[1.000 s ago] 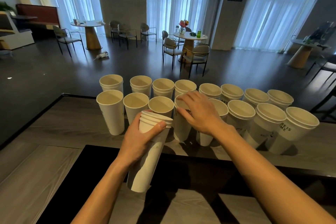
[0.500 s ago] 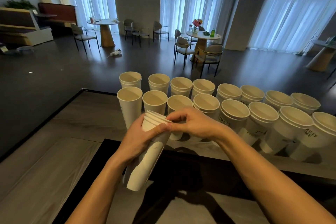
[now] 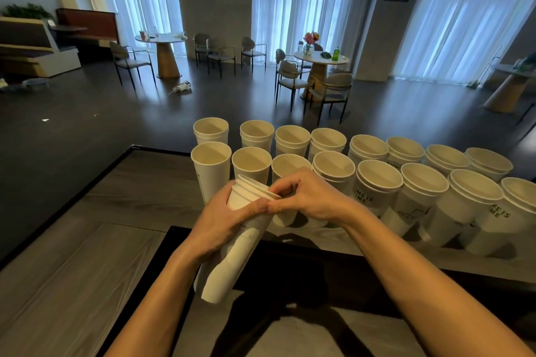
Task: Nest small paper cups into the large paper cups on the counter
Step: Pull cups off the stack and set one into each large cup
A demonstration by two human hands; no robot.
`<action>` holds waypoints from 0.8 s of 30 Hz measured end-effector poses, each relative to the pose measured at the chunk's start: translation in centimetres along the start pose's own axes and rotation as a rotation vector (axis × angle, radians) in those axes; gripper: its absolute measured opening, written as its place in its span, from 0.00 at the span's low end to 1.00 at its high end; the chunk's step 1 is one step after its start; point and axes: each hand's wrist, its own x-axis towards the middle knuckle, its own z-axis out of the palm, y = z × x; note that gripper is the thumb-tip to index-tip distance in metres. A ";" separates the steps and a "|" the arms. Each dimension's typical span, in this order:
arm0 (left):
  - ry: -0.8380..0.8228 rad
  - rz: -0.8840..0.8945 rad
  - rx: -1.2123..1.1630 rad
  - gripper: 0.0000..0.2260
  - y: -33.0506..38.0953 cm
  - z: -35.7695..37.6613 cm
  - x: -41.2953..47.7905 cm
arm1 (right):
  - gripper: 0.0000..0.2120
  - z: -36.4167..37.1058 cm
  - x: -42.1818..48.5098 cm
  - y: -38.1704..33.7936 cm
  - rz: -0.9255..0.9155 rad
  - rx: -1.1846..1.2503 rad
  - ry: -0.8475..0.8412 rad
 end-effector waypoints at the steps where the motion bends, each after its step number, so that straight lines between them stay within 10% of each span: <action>1: -0.014 -0.002 -0.014 0.31 0.1 0.1 0.0 | 0.08 0.0 0.0 0.1 -0.004 -0.002 0.007; 7: -0.057 -0.014 -0.006 0.36 0.0 0.0 -0.1 | 0.08 -0.8 -0.5 -0.6 0.022 -0.078 -0.171; 24: -0.061 -0.056 -0.032 0.38 -0.1 -0.3 -0.3 | 0.10 -1.1 -0.3 -1.6 0.010 -0.233 -0.023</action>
